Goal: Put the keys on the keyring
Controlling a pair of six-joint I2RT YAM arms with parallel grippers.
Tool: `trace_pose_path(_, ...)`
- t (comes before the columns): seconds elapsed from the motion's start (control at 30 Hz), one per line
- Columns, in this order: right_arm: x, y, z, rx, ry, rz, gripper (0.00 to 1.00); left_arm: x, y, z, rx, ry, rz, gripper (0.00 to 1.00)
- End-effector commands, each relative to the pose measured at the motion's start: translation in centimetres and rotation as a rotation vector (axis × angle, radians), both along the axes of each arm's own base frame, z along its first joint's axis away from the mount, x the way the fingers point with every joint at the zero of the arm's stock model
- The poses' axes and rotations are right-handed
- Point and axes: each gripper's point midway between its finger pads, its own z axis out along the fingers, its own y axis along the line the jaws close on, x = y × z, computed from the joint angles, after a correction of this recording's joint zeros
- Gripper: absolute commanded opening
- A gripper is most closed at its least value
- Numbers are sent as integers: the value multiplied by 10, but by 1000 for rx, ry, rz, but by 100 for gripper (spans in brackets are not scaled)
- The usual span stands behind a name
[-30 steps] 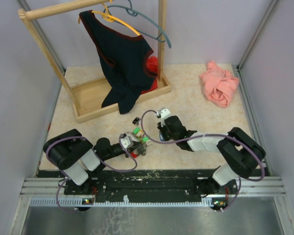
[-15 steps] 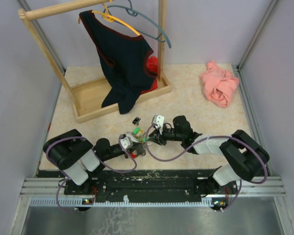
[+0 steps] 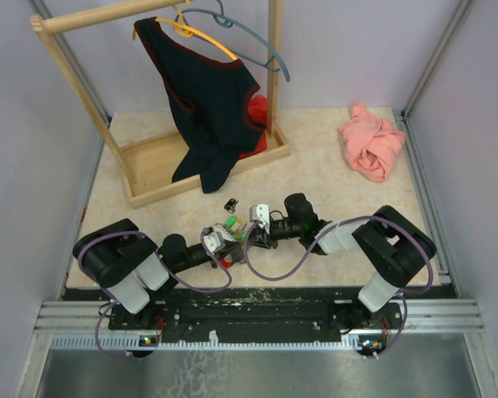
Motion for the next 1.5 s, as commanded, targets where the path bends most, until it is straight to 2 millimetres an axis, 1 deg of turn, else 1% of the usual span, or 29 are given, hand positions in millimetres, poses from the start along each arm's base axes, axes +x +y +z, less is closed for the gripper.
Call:
trace_pose_path(0.0, 7, 13, 19, 70, -76, 74, 20, 0, -3, 30, -96, -84, -14, 1)
trace_pose_path(0.1, 7, 15, 18, 69, -74, 83, 18, 0, -4, 30, -96, -84, -16, 1)
trace_pose_path(0.23, 7, 17, 21, 73, -74, 93, 18, 0, -4, 30, -96, -82, -17, 1)
trace_pose_path(0.27, 7, 17, 13, 59, -55, 97, 18, -1, -4, 30, -96, -83, -18, 1)
trace_pose_path(0.3, 7, 18, 10, 54, -47, 100, 18, -1, -4, 30, -97, -83, -18, 1)
trace_pose_path(0.43, 7, 20, 7, 41, -39, 112, 17, -1, -4, 31, -98, -85, -19, 1)
trace_pose_path(0.57, 4, 20, -1, 12, -28, 125, 17, -1, -4, 31, -98, -84, -19, 1)
trace_pose_path(1.03, -6, 23, 0, 18, -18, 185, 18, 0, -3, 31, -98, -83, -12, 1)
trace_pose_path(1.27, -5, 25, -1, 19, -25, 187, 18, -1, -3, 31, -100, -84, -14, 1)
trace_pose_path(1.4, -2, 28, -1, 20, -31, 181, 15, -2, -3, 32, -101, -85, -20, 1)
trace_pose_path(1.43, -1, 28, -1, 18, -31, 177, 14, -2, -3, 32, -102, -85, -20, 1)
trace_pose_path(1.47, -1, 28, -2, 14, -28, 175, 10, -2, -3, 32, -101, -85, -22, 1)
